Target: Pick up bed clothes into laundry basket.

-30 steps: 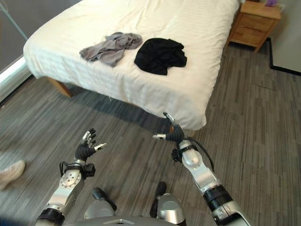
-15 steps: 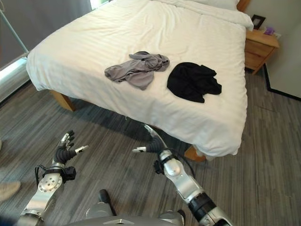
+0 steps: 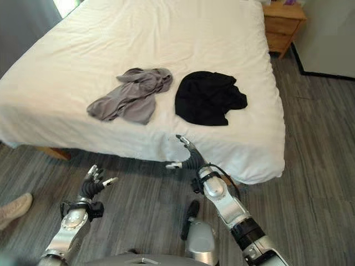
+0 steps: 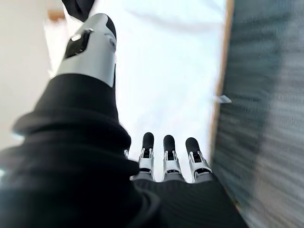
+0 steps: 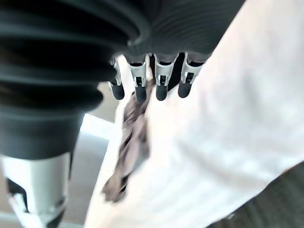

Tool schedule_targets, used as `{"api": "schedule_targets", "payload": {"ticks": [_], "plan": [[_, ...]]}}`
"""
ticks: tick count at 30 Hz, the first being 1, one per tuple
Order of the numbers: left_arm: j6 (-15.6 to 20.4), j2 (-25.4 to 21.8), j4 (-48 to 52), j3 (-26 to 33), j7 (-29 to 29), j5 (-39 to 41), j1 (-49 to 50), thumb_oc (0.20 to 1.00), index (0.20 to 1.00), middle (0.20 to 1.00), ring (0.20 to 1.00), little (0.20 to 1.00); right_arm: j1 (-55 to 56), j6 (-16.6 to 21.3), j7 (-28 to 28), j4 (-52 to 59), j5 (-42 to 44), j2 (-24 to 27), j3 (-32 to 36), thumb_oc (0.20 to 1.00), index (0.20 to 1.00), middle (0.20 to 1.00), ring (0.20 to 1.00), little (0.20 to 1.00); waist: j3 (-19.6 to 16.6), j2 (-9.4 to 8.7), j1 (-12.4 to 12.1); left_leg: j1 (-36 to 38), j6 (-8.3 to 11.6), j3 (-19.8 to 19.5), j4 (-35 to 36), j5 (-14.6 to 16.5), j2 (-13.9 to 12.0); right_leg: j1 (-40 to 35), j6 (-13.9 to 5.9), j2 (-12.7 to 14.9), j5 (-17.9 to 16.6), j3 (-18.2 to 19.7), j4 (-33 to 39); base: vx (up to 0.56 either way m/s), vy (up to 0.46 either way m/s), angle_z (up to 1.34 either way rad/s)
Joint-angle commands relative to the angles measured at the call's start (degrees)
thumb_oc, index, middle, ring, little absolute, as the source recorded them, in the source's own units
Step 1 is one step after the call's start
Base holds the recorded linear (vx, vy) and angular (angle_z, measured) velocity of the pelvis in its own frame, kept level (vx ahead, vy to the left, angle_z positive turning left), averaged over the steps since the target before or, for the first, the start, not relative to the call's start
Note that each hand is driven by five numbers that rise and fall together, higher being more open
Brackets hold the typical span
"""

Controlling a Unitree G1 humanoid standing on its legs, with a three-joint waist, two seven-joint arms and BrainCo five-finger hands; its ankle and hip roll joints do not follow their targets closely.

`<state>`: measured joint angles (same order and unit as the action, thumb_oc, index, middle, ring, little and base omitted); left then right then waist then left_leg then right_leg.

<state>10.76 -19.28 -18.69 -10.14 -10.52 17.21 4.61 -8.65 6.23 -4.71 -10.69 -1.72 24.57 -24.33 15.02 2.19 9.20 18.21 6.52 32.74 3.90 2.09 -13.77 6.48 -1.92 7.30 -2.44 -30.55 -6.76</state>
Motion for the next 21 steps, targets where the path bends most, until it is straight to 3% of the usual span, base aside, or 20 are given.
{"api": "schedule_targets", "payload": {"ticks": [1, 2, 3, 4, 6, 7, 8, 9, 11, 12, 14, 17, 18, 19, 21], "plan": [[2.9, -3.4, 4.8, -0.1, 1.2, 1.4, -1.2, 1.000, 1.000, 1.000, 1.000, 1.000, -2.7, 2.9, -0.8, 3.4, 2.3, -2.5, 2.3, 1.000, 1.000, 1.000, 1.000, 1.000, 1.0, -5.11, -0.9, -3.3, 3.84, 1.9, -22.6, 9.5, -1.1, -8.9, -2.80, 4.6, 0.8, 0.9, 11.3, 0.22, -0.189, -0.17], [2.9, -3.0, 5.0, -0.3, 1.6, 2.5, -1.2, 1.000, 1.000, 1.000, 1.000, 1.000, -2.9, 2.5, -0.7, 3.7, 2.5, -1.8, 2.7, 1.000, 1.000, 1.000, 1.000, 1.000, 1.7, -5.12, -1.2, -5.2, 4.89, 1.6, -29.6, 6.4, -3.5, -10.8, -0.97, 3.7, 1.6, 0.8, 11.8, 0.16, -0.096, -0.30], [2.9, -3.0, 5.0, -0.3, 1.7, 2.5, -1.2, 1.000, 1.000, 1.000, 1.000, 1.000, -2.9, 2.5, -0.7, 3.6, 2.5, -1.9, 2.7, 1.000, 1.000, 1.000, 1.000, 1.000, 1.7, -4.53, -1.2, -5.0, 5.60, 0.6, -30.0, 7.5, -4.1, -11.2, -1.27, 3.0, 2.6, 1.6, 11.8, 0.10, -0.085, -0.36], [2.9, -2.7, 5.0, -0.3, 1.6, 2.8, -1.2, 1.000, 1.000, 1.000, 1.000, 1.000, -2.9, 2.4, -0.8, 4.1, 2.7, -1.4, 3.0, 1.000, 1.000, 1.000, 1.000, 1.000, 2.3, -4.94, -1.8, -7.2, 5.76, -1.5, -34.6, 4.4, -4.3, -12.0, -0.11, 2.9, 2.9, 1.8, 11.8, 0.13, -0.015, -0.45], [2.9, -2.4, 4.4, -0.1, 1.0, 2.2, -1.0, 1.000, 1.000, 1.000, 1.000, 1.000, -1.8, 2.2, -0.2, 5.1, 3.3, -1.3, 2.9, 1.000, 1.000, 1.000, 1.000, 1.000, 2.8, -5.54, -2.8, -12.2, 5.94, -7.6, -37.0, 4.1, -2.7, -12.8, 0.16, 3.2, 4.4, 4.8, 11.8, 0.17, 0.105, -0.72], [3.0, -2.1, 4.3, 0.8, 0.6, 2.4, 0.4, 1.000, 1.000, 1.000, 1.000, 1.000, -1.2, 2.1, 0.3, 5.0, 3.5, -1.6, 2.3, 1.000, 1.000, 1.000, 1.000, 1.000, 3.2, -4.89, -3.8, -14.5, 4.97, -13.8, -32.7, 6.3, -1.9, -12.4, -0.78, 3.0, 5.4, 8.4, 11.8, 0.20, 0.305, -0.92], [3.1, -2.0, 4.4, 1.4, 0.3, 2.7, 1.3, 1.000, 1.000, 1.000, 1.000, 1.000, -1.3, 2.2, 0.5, 4.9, 3.4, -1.7, 1.7, 1.000, 1.000, 1.000, 1.000, 1.000, 3.1, -4.65, -4.5, -14.8, 4.33, -16.2, -27.7, 6.6, -1.9, -11.7, -1.63, 3.3, 5.4, 10.7, 11.8, 0.24, 0.393, -1.02], [3.4, -1.9, 4.5, 2.4, 0.0, 3.1, 2.6, 1.000, 1.000, 1.000, 1.000, 1.000, -1.3, 2.2, 0.9, 4.8, 3.5, -1.8, 1.2, 1.000, 1.000, 1.000, 1.000, 1.000, 3.1, -4.12, -5.2, -14.5, 4.15, -19.2, -21.9, 6.8, -3.5, -11.5, -2.65, 3.4, 5.7, 13.0, 11.8, 0.18, 0.304, -0.97], [3.6, -1.8, 4.7, 2.9, 0.2, 3.9, 3.5, 1.000, 1.000, 1.000, 1.000, 1.000, -1.2, 2.2, 1.0, 4.4, 3.6, -2.1, 0.8, 1.000, 1.000, 1.000, 1.000, 1.000, 2.6, -3.76, -5.7, -12.8, 3.91, -20.1, -16.0, 5.9, -3.8, -11.1, -3.21, 3.4, 5.8, 14.5, 11.8, 0.16, 0.210, -1.29], [3.4, -1.7, 5.6, 4.0, 0.2, 4.2, 5.6, 1.000, 1.000, 1.000, 1.000, 1.000, -1.4, 2.4, 1.5, 3.6, 3.6, -2.5, -0.5, 1.000, 1.000, 1.000, 1.000, 1.000, 2.0, -1.97, -7.5, -11.6, 3.88, -24.8, -5.9, 2.9, -4.3, -11.0, -4.60, 2.2, 6.5, 18.5, 11.8, 0.23, 0.211, -1.20], [3.4, -1.5, 5.2, 3.7, 0.7, 4.5, 6.3, 1.000, 1.000, 1.000, 1.000, 1.000, -1.0, 2.6, 1.9, 3.2, 3.7, -2.5, -1.0, 1.000, 1.000, 1.000, 1.000, 1.000, 1.4, -0.73, -8.5, -12.3, 4.01, -29.0, 0.5, 0.2, -2.7, -11.3, -4.48, 1.0, 6.9, 21.1, 11.8, 0.20, 0.168, -1.03], [3.2, -1.7, 5.3, 2.5, 1.8, 4.4, 5.6, 1.000, 1.000, 1.000, 1.000, 1.000, 0.2, 2.8, 1.9, 4.1, 3.3, -0.8, -0.1, 1.000, 1.000, 1.000, 1.000, 1.000, 1.2, -0.27, -7.9, -16.5, 3.18, -25.0, 1.1, -0.1, 1.2, -11.7, -3.98, 1.4, 7.6, 20.6, 11.8, 0.06, 0.116, -0.78], [3.1, -1.8, 6.2, 2.3, 2.2, 3.8, 5.8, 1.000, 1.000, 1.000, 1.000, 1.000, 1.0, 3.1, 1.8, 5.3, 2.4, 0.7, 1.2, 1.000, 1.000, 1.000, 1.000, 1.000, 1.0, -0.30, -6.7, -16.9, 3.10, -19.2, 1.1, 0.3, 0.5, -12.1, -4.15, 1.8, 7.6, 19.5, 11.8, 0.09, 0.161, 0.12], [3.1, -1.9, 6.5, 1.8, 3.1, 4.2, 5.9, 1.000, 1.000, 1.000, 1.000, 1.000, 0.6, 2.9, 1.5, 6.2, 1.7, 1.4, 1.5, 1.000, 1.000, 1.000, 1.000, 1.000, 0.8, 0.13, -6.5, -16.7, 3.13, -18.2, 1.1, -0.4, 0.5, -12.4, -3.99, 1.7, 7.3, 19.3, 11.8, 0.16, 0.214, 0.59], [3.2, -2.3, 6.5, 1.4, 3.2, 4.0, 5.8, 1.000, 1.000, 1.000, 1.000, 1.000, -0.3, 2.4, 0.3, 8.7, -0.2, 2.6, 2.3, 1.000, 1.000, 1.000, 1.000, 1.000, 0.5, -0.15, -6.7, -16.9, 3.13, -21.5, 1.1, 0.1, 3.1, -13.1, -3.74, 1.1, 7.4, 20.9, 11.8, 0.16, 0.145, 0.57]]}}
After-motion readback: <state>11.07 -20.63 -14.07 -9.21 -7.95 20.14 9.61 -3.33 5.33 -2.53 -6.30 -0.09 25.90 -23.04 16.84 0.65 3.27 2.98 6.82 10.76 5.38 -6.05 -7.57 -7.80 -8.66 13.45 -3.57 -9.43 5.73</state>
